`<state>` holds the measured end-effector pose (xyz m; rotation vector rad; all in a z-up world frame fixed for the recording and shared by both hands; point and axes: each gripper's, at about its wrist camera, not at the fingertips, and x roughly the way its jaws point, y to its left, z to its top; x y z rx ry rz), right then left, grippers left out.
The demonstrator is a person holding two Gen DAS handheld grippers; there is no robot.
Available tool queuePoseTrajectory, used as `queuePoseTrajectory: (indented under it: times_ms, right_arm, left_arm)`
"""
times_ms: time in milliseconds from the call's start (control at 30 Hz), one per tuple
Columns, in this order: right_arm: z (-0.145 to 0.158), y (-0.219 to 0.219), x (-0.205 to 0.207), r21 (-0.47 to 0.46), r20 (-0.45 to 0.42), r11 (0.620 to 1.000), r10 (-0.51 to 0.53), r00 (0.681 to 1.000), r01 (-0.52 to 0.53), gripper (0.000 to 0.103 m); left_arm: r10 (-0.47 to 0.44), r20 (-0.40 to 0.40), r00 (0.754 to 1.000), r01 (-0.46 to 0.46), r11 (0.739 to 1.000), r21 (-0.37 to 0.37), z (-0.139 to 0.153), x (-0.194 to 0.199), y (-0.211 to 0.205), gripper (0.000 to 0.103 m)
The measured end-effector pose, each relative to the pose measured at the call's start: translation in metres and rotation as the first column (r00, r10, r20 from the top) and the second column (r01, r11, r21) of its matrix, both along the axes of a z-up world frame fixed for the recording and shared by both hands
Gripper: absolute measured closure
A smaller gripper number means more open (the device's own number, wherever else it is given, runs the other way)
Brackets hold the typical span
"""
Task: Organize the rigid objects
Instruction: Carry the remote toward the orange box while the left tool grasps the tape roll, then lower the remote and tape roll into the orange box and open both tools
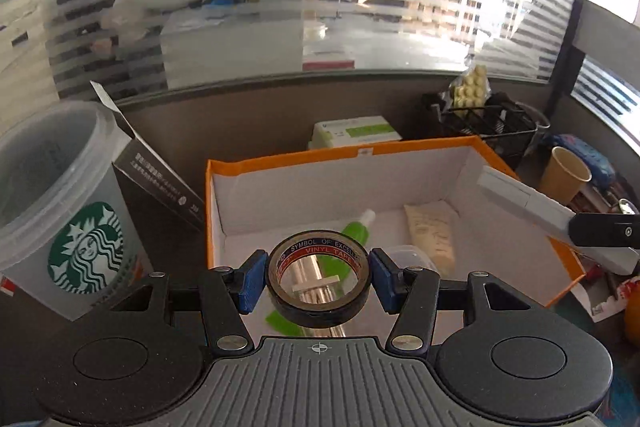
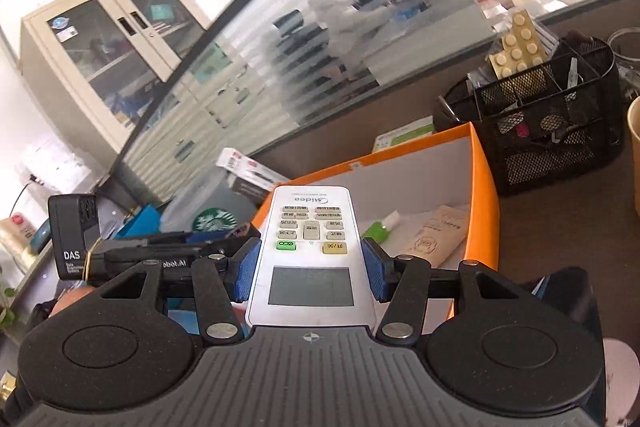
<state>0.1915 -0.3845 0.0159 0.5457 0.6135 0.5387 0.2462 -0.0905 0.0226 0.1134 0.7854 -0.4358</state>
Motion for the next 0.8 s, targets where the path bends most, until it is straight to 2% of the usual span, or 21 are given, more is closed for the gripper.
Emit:
queuePoseTrajectory:
  times_ms: [200,367,433,533,667,800]
  right_arm:
    - [-0.028,0.008,0.037,-0.053,-0.061,0.999,-0.005,0.998,0.002,0.052]
    - [-0.026,0.020,0.054,-0.176,-0.035,0.984,-0.009,0.999,0.002,0.052]
    - [-0.026,0.030,0.059,-0.260,-0.027,0.966,-0.011,1.000,0.003,0.052]
    - [-0.027,0.041,0.066,-0.332,-0.021,0.943,-0.001,1.000,-0.006,0.052]
    - [-0.030,0.053,0.069,-0.441,0.000,0.898,-0.003,1.000,0.002,0.052]
    - [-0.037,0.074,0.067,-0.597,0.021,0.802,0.016,1.000,0.000,0.052]
  left_arm:
    - [-0.008,-0.033,0.999,0.009,0.999,0.033,-0.026,0.024,-0.015,0.050]
    - [-0.009,-0.021,1.000,0.011,0.997,0.075,-0.034,0.042,-0.028,0.050]
    - [-0.006,-0.006,1.000,0.006,0.995,0.098,-0.036,0.050,-0.032,0.050]
    - [-0.019,-0.005,1.000,0.020,0.995,0.103,-0.036,0.055,-0.039,0.050]
    - [-0.041,0.005,0.999,0.039,0.986,0.159,-0.038,0.054,-0.053,0.050]
    - [-0.029,-0.026,0.999,0.033,0.981,0.193,-0.040,0.059,-0.059,0.049]
